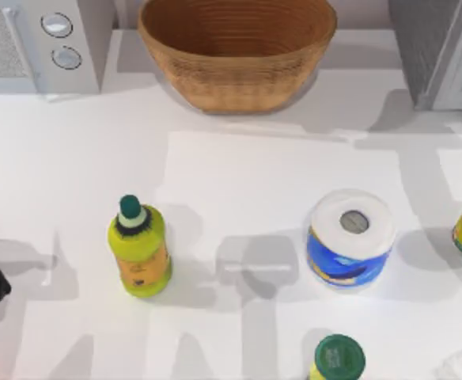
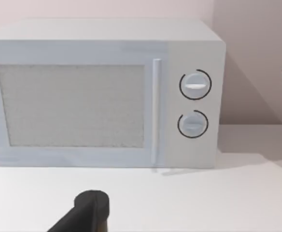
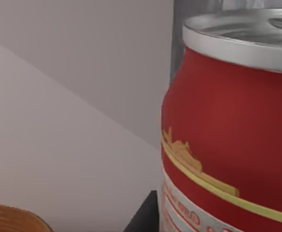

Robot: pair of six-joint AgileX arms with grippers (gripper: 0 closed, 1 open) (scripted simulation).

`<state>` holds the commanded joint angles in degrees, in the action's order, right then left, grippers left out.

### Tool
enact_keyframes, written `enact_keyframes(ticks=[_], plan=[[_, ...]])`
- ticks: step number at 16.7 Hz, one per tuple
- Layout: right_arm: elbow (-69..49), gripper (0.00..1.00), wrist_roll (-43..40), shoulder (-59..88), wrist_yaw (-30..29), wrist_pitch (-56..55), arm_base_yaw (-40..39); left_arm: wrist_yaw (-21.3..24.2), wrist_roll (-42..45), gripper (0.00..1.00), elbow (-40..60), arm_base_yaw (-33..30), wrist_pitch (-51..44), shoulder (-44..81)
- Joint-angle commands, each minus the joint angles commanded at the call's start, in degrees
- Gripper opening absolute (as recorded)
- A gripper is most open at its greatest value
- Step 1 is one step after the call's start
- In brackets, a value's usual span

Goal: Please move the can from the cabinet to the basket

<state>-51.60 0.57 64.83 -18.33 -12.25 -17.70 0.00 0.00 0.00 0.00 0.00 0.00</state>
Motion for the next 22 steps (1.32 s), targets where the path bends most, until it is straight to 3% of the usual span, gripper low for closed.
enact_keyframes(ticks=[7,12,16,22], plan=[[-32.11,0.00,0.34,39.34,-11.33,-7.65,-10.87,0.00,0.00,1.00,0.00,0.00,0.00,0.00],[-48.73,0.00,0.51,60.27,-17.19,-11.61,-16.50,0.00,0.00,1.00,0.00,0.00,0.00,0.00],[-56.01,0.00,0.58,68.99,-19.75,-13.35,-18.96,0.00,0.00,1.00,0.00,0.00,0.00,0.00],[-56.39,0.00,0.72,70.22,-19.89,-13.44,-18.99,0.00,0.00,1.00,0.00,0.00,0.00,0.00]])
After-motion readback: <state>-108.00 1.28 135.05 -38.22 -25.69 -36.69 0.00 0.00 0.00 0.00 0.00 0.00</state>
